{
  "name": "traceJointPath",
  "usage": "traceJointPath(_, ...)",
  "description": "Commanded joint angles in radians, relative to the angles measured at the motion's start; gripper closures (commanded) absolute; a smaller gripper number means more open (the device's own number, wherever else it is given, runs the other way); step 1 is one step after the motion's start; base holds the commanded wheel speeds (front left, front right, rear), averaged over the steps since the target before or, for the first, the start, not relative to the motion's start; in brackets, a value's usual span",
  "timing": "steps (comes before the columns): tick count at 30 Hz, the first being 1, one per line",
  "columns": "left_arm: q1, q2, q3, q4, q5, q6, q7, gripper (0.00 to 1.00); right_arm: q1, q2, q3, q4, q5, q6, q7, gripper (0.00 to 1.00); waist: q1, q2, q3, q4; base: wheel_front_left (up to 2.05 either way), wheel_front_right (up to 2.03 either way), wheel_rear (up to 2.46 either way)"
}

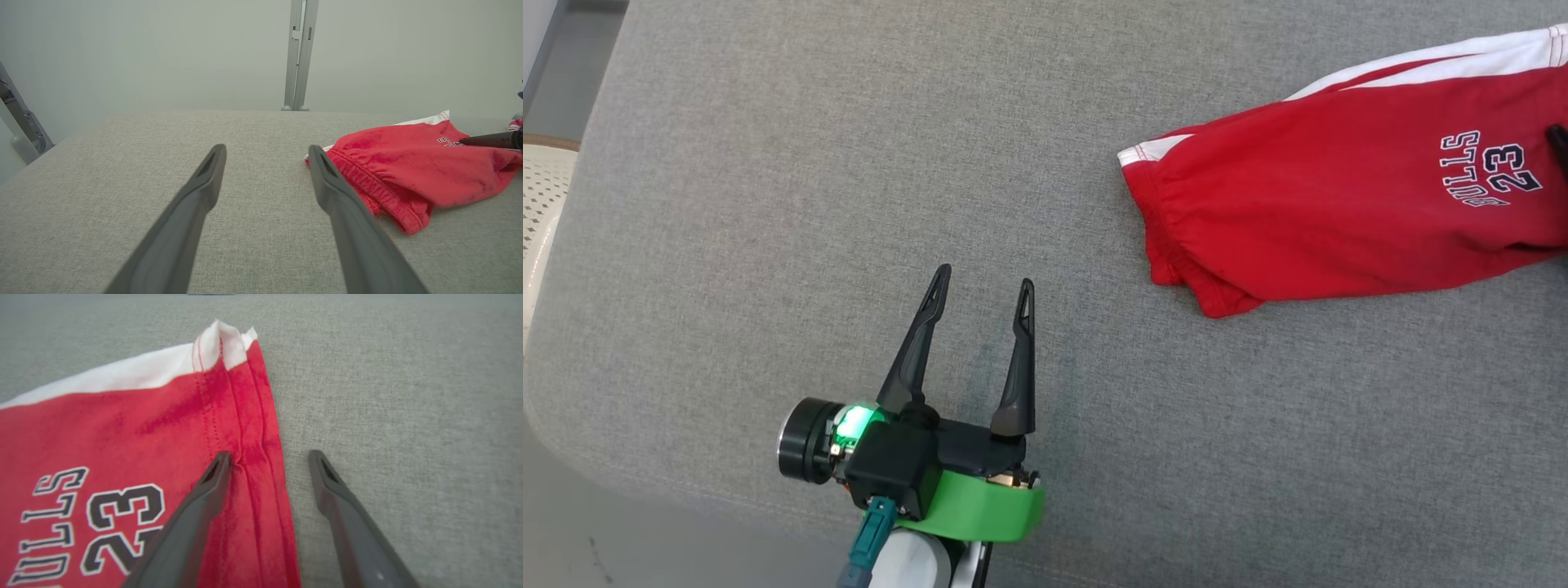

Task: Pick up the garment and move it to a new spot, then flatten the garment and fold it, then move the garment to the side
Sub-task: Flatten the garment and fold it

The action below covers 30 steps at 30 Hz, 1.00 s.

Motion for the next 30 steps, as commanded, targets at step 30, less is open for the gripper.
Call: traceJointPath(30,0.016,0.001,0.059,0.046,0.043,-0.037,0.001,0.0,0.036,-0.077,0.096,-0.194,-0.003,-0.001,-0.102,1.0,0.0,0.0,-0.103,-0.221,0.0,0.0,0.0)
